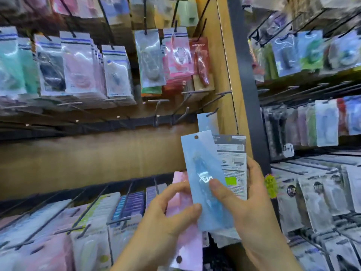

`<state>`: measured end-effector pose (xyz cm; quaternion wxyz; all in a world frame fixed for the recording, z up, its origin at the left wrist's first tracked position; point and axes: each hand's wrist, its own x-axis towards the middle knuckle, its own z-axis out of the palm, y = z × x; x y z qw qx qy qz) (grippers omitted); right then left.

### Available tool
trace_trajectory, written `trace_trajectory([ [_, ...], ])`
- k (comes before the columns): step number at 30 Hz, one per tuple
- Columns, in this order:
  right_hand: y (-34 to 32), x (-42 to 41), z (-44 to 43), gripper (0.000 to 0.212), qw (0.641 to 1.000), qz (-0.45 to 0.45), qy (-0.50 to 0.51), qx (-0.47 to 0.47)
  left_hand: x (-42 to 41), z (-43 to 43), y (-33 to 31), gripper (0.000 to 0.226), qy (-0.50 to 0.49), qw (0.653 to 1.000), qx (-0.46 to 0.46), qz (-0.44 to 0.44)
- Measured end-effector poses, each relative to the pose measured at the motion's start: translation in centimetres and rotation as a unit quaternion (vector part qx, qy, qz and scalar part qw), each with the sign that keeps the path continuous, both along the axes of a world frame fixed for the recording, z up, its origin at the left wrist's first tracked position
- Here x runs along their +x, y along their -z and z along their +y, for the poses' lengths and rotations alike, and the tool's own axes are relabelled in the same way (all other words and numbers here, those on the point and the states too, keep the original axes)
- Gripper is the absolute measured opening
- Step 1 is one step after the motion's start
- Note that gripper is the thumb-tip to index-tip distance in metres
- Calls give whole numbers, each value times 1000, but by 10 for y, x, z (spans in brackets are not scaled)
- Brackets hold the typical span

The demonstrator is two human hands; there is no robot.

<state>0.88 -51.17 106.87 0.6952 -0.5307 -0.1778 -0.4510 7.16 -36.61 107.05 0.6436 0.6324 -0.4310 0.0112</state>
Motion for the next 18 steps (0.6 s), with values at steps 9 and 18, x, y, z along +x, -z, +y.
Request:
trace_trajectory([
  [9,-13,9,-30,55,999,-30,30,-20,10,-22,-30,18,-18,998,54,2],
  [18,-32,14,-46,58,987,-19,129,-90,21,-50,-69,21,-21,991,129,-36],
])
